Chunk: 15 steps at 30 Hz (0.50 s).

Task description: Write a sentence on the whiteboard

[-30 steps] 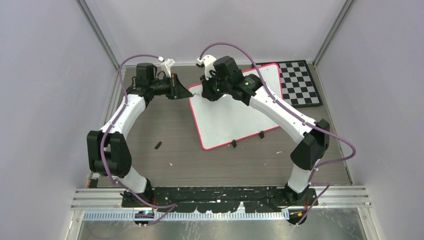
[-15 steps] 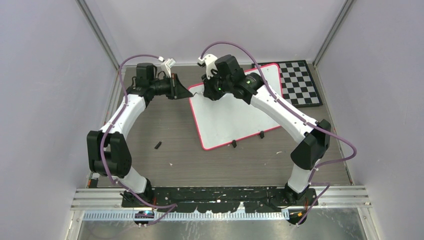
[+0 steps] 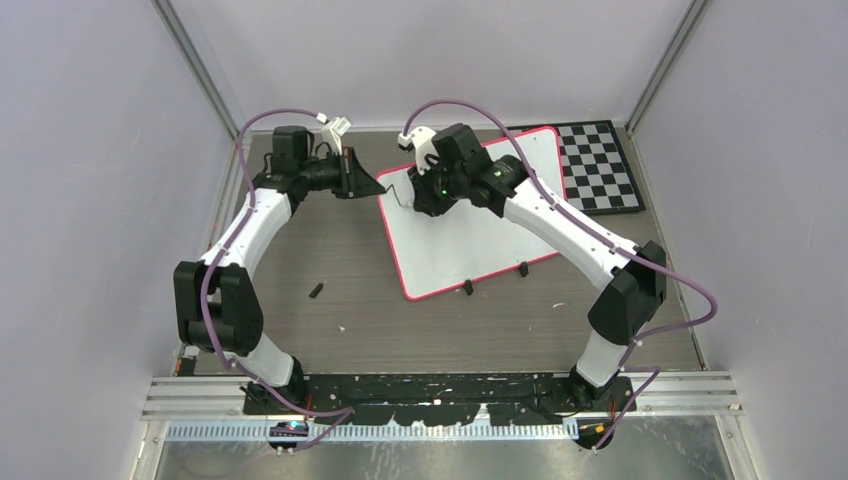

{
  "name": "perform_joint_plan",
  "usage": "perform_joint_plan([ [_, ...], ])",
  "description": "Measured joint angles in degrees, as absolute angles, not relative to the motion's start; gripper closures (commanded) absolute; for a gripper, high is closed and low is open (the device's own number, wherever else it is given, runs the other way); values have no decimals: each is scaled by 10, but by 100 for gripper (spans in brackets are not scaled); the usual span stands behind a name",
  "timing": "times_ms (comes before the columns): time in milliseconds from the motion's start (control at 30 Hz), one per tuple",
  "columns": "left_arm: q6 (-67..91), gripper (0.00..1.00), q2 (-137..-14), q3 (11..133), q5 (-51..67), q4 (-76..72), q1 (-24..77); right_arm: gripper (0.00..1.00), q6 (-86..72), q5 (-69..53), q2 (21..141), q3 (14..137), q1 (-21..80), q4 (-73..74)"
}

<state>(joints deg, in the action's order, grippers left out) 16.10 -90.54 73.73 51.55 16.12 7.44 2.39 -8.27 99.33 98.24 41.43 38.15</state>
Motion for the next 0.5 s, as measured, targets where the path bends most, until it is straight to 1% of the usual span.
perform_joint_plan([
  [333, 161, 100, -905, 737, 520, 161, 75, 100, 30, -82, 989, 963, 433, 392],
  [500, 161, 100, -905, 737, 525, 161, 75, 100, 31, -83, 999, 983, 441, 408],
])
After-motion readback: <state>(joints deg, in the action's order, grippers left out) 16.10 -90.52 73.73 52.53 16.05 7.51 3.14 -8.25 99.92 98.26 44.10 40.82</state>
